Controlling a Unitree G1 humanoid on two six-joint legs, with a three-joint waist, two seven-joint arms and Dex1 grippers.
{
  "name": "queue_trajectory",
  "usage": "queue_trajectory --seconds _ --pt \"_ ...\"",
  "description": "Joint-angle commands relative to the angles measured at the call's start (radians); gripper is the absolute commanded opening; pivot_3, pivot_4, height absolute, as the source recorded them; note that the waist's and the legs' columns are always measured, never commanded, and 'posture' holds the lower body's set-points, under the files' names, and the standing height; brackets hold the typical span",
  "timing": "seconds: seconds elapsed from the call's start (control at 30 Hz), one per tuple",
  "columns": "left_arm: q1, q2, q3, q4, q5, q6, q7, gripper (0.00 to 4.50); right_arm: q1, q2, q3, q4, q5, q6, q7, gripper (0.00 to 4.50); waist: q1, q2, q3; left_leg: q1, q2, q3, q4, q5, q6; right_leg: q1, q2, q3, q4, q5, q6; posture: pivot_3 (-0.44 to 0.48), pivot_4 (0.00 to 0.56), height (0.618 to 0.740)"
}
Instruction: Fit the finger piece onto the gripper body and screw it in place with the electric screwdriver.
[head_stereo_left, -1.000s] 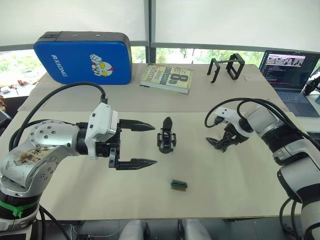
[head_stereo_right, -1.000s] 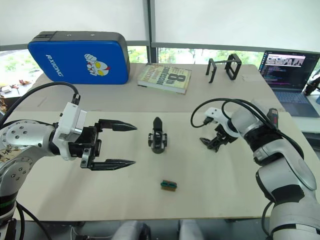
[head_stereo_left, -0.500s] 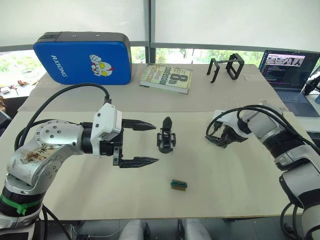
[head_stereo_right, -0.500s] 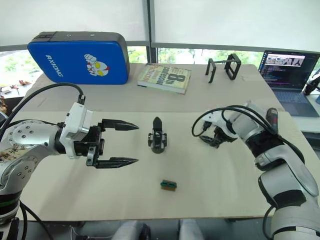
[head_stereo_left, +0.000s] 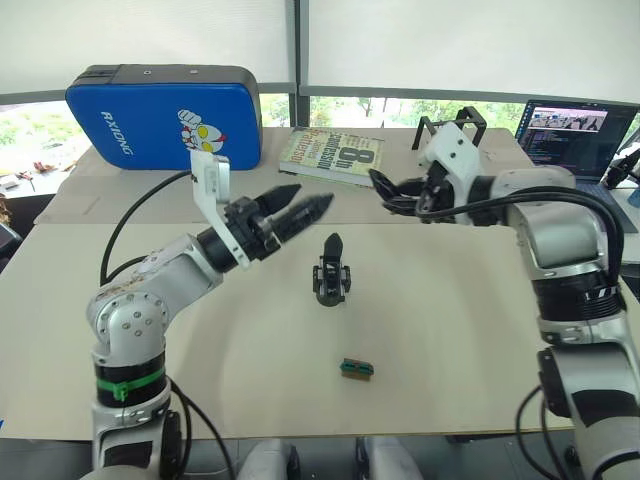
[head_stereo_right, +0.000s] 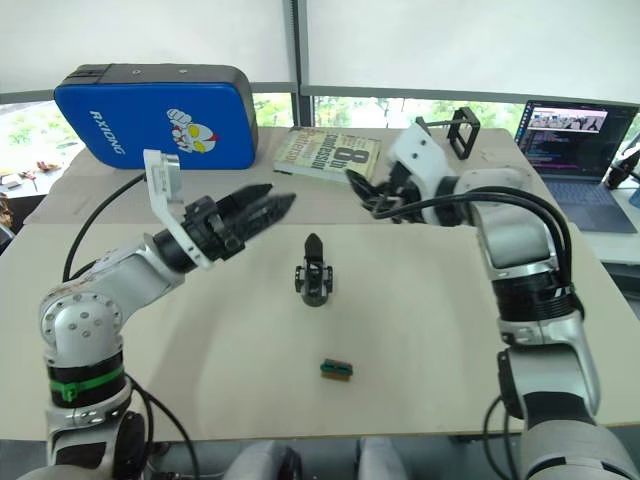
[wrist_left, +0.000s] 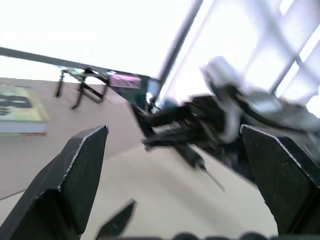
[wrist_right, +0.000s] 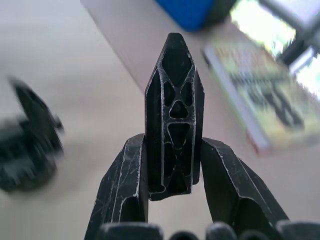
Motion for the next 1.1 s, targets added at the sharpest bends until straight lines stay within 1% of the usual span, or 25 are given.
queue_trajectory --seconds 0.03,0.2,0.4,0.5,0.53,0.57,0.63,0.67,0.83,1.1 --pt "-0.039 -0.028 0.031 -0.004 -0.034 -0.030 0.089 4.50 0.044 0.018 -0.049 -0.154 0.047 0.022 -0.068 1.12 0.002 0.000 0.000 0.000 0.000 0.000 0.000 0.000 0.000 0.000 0.000 0.000 0.000 0.000 0.000 0.000 0.150 0.740" --pt "-0.047 -0.071 -0.001 -0.009 -0.054 -0.041 0.101 4.50 0.105 0.030 -0.023 -0.256 0.067 -0.006 -0.095 1.12 0.011 0.000 0.000 0.000 -0.002 0.001 0.000 0.000 0.000 0.000 0.000 0.000 -0.001 0.001 0.001 0.000 0.150 0.740" --pt "-0.048 -0.070 -0.067 -0.031 -0.022 -0.050 0.050 4.50 0.128 0.044 -0.013 -0.314 0.109 0.011 -0.109 1.12 0.009 0.000 0.000 0.000 -0.001 0.001 0.000 0.001 -0.001 0.000 0.002 0.001 -0.002 0.001 0.001 0.000 0.150 0.740" --pt "-0.057 -0.083 -0.069 -0.011 0.004 -0.084 0.047 4.50 0.143 0.042 -0.004 -0.342 0.120 0.000 -0.113 1.12 0.009 0.000 0.000 0.001 -0.001 0.001 0.000 0.001 -0.001 0.001 0.002 0.001 -0.002 0.001 0.001 0.000 0.150 0.740" --pt "-0.060 -0.086 -0.069 -0.006 0.008 -0.093 0.041 3.95 0.147 0.040 -0.002 -0.349 0.125 0.001 -0.112 1.12 0.009 0.000 0.000 0.001 -0.001 0.001 0.000 0.001 -0.001 0.001 0.002 0.001 -0.002 0.001 0.001 0.000 0.150 0.740" --pt "-0.063 -0.088 -0.073 -0.005 0.008 -0.094 0.034 3.62 0.150 0.039 -0.001 -0.356 0.130 0.003 -0.113 1.12 0.009 0.000 0.000 0.001 -0.001 0.001 0.000 0.001 -0.001 0.001 0.002 0.001 -0.002 0.001 0.000 0.000 0.150 0.740" --pt "-0.063 -0.087 -0.086 -0.010 0.001 -0.088 0.019 2.67 0.155 0.039 -0.001 -0.365 0.138 0.007 -0.115 1.12 0.009 0.000 0.000 0.001 -0.001 0.001 0.000 0.001 -0.001 0.001 0.002 0.001 -0.002 0.001 0.000 0.000 0.150 0.740" --pt "-0.062 -0.087 -0.097 -0.014 0.007 -0.084 0.016 2.28 0.157 0.040 -0.002 -0.369 0.144 0.011 -0.116 1.12 0.009 0.000 0.000 0.002 -0.001 0.001 0.000 0.001 -0.001 0.001 0.002 0.001 -0.002 0.001 0.000 0.000 0.150 0.740" --pt "-0.053 -0.099 -0.116 -0.020 0.020 -0.093 0.018 2.25 0.159 0.044 -0.004 -0.376 0.167 0.023 -0.137 1.12 0.009 0.000 0.000 0.002 -0.001 0.001 0.000 0.001 -0.001 0.002 0.002 0.001 -0.002 0.001 0.000 0.000 0.150 0.740" --pt "-0.046 -0.104 -0.109 -0.011 0.024 -0.091 0.020 2.25 0.149 0.049 -0.005 -0.377 0.176 0.020 -0.169 1.12 0.008 0.000 0.000 0.002 -0.001 0.001 0.000 0.001 -0.001 0.002 0.002 0.001 -0.002 0.001 0.000 0.000 0.150 0.740"
